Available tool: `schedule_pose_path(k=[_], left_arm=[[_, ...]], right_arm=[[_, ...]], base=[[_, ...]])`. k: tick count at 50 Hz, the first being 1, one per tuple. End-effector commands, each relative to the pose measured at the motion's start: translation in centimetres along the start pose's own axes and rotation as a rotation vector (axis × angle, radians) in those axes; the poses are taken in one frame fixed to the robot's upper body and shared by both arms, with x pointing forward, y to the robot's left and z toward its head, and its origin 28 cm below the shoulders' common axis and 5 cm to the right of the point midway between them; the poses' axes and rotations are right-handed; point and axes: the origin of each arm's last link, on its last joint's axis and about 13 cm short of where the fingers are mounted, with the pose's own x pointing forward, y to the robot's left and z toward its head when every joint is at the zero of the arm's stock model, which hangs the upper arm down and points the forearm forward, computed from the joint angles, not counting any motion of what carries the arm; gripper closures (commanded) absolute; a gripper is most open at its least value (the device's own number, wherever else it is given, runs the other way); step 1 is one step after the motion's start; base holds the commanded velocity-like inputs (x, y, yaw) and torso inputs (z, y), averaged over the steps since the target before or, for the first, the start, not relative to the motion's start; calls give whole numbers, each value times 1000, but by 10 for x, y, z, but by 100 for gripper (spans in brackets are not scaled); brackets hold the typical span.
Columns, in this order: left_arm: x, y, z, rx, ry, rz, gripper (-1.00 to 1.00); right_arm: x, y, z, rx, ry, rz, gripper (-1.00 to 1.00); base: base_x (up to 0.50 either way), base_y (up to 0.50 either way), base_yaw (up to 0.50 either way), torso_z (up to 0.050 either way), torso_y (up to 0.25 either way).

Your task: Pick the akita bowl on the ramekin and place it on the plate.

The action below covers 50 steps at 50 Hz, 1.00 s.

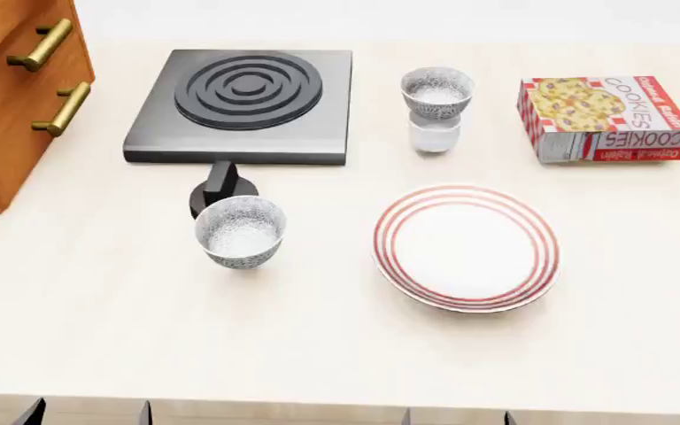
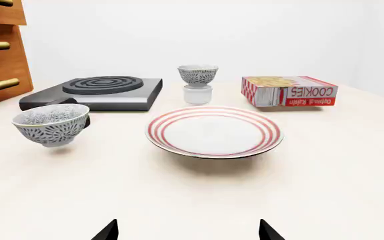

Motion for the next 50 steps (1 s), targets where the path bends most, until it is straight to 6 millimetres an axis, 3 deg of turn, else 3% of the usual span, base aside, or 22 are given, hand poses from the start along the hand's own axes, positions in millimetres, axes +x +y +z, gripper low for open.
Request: schedule_pose_path(k=[1, 2, 9, 16, 25, 27, 31, 39, 42, 43, 50], left_arm=[[-1, 0, 1, -3, 3, -7, -100], [-1, 1, 3, -1, -3, -2, -100], [-9, 2, 21, 31, -54, 4, -100], [-25, 4, 57, 15, -142, -4, -100], [-40, 6, 83, 22, -228, 12, -100], [-43, 6, 88, 9, -238, 5, -100], [-51, 7, 99, -10, -276, -8, -100], [-53, 7, 102, -13, -289, -11, -100], [-53, 6, 101, -10, -289, -12, -100], [-54, 6, 102, -11, -290, -12, -100], [-55, 6, 102, 2, -286, -5, -100]], right_arm=[[-1, 0, 6, -27, -14, -25, -100], [-3, 0, 16, -33, -27, -21, -100], [-11, 0, 37, -50, -44, -17, -100], [-25, 1, 64, -52, -76, -1, -100], [-39, 4, 81, -71, -130, 5, -100], [-45, 5, 94, -73, -149, 12, -100], [-50, 6, 95, -62, -177, 16, -100], [-54, 5, 109, -56, -185, 8, -100], [-54, 4, 104, -42, -189, 9, -100], [-56, 4, 112, -38, -189, 13, -100], [-56, 6, 113, -54, -184, 17, -100]], base=[[0, 0, 0, 0, 0], [0, 0, 0, 0, 0], [0, 0, 0, 0, 0], [0, 0, 0, 0, 0], [0, 0, 0, 0, 0], [0, 0, 0, 0, 0], [0, 0, 0, 0, 0], [0, 0, 0, 0, 0], [10, 0, 0, 0, 0], [500, 0, 0, 0, 0], [500, 0, 0, 0, 0]])
